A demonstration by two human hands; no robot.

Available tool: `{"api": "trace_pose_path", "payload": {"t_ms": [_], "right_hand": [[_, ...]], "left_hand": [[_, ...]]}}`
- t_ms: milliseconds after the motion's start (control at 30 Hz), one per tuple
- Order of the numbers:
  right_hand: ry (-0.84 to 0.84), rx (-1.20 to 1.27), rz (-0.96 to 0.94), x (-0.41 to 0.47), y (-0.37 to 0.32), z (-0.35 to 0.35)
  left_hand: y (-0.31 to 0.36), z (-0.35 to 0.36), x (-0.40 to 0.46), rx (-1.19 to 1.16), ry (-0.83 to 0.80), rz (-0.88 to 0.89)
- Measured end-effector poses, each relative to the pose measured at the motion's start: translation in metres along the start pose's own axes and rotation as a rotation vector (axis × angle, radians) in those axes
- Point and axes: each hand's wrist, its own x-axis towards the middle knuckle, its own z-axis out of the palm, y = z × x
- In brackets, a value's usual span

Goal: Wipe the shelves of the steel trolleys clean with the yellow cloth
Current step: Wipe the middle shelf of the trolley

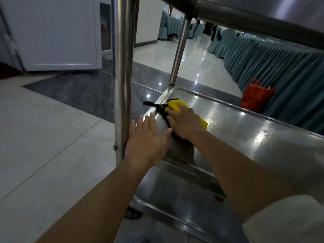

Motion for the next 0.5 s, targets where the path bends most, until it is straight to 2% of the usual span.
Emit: {"api": "trace_pose_path", "payload": {"t_ms": [67, 167, 200, 267, 333, 400, 500], "right_hand": [[-0.032, 0.071, 0.038, -0.013, 0.016, -0.005], [-0.092, 0.552, 0.026, -0.038, 0.041, -0.023], [-0.078, 0.608, -0.022, -0.049, 0.043, -0.026], [0.018, 0.461, -0.184, -0.066, 0.037, -0.017], [0.114, 0.266, -0.252, -0.068, 0.021, -0.005], [0.048, 0.188, -0.237, -0.053, 0.004, -0.003], [-0.083, 0.182, -0.140, -0.027, -0.006, -0.003]], "left_hand": [[0.001, 0.000, -0.002, -0.020, 0.006, -0.002], [-0.001, 0.002, -0.004, -0.067, 0.033, -0.001], [-0.002, 0.002, -0.005, -0.078, 0.038, -0.002], [-0.002, 0.003, -0.005, -0.081, 0.029, 0.002], [-0.003, 0.004, -0.003, -0.081, 0.018, 0.004], [-0.004, 0.002, 0.001, -0.063, 0.012, 0.005], [-0.006, -0.002, 0.003, 0.159, -0.024, 0.092]]}}
